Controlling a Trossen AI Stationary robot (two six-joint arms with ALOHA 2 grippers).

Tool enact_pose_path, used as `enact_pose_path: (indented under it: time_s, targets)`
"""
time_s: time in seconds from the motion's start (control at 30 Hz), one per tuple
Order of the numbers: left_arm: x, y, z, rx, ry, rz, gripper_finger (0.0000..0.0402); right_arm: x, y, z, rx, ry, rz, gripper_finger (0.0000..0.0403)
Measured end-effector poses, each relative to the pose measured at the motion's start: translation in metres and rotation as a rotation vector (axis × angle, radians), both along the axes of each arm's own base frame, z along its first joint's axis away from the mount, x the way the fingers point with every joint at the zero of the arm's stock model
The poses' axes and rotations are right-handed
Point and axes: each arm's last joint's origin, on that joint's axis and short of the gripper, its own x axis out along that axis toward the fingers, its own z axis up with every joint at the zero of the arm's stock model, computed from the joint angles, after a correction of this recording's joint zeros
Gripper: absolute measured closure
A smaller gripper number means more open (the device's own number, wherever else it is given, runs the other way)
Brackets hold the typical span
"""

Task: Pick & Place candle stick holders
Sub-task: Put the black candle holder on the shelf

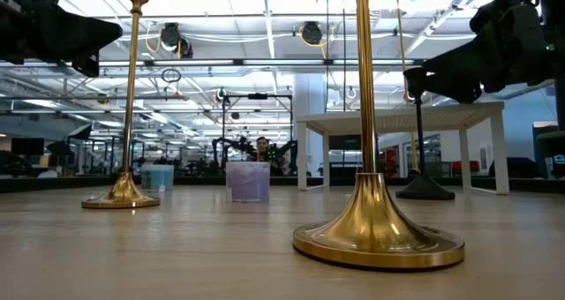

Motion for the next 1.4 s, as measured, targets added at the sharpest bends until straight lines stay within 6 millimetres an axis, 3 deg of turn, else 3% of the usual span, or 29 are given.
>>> enact_pose_path:
  time_s: [0.9, 1.4]
  targets:
    - [0.0, 0.001, 0.0, 0.048, 0.0, 0.031, 0.0373, 0.019, -0.003, -0.011, -0.175, 0.067, -0.025, 0.013]
    - [0.0, 0.001, 0.0, 0.047, 0.002, 0.03, 0.0373, 0.025, -0.005, -0.006, -0.17, 0.054, 0.042, 0.0294]
